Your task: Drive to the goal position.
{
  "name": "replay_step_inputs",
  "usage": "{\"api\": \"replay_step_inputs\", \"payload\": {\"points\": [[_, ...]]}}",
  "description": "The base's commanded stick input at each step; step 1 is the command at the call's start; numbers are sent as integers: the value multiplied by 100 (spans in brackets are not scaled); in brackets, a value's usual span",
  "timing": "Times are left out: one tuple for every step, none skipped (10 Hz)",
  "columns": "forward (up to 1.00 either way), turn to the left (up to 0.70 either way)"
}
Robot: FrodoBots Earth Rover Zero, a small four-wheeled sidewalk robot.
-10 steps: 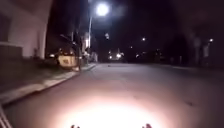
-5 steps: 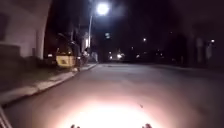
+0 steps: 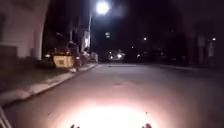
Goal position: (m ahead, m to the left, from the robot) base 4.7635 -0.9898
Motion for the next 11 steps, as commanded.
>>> {"api": "replay_step_inputs", "payload": {"points": [[50,0],[50,0],[50,0],[50,0],[50,0],[50,0],[50,0],[50,0],[50,0],[50,0],[50,0]]}}
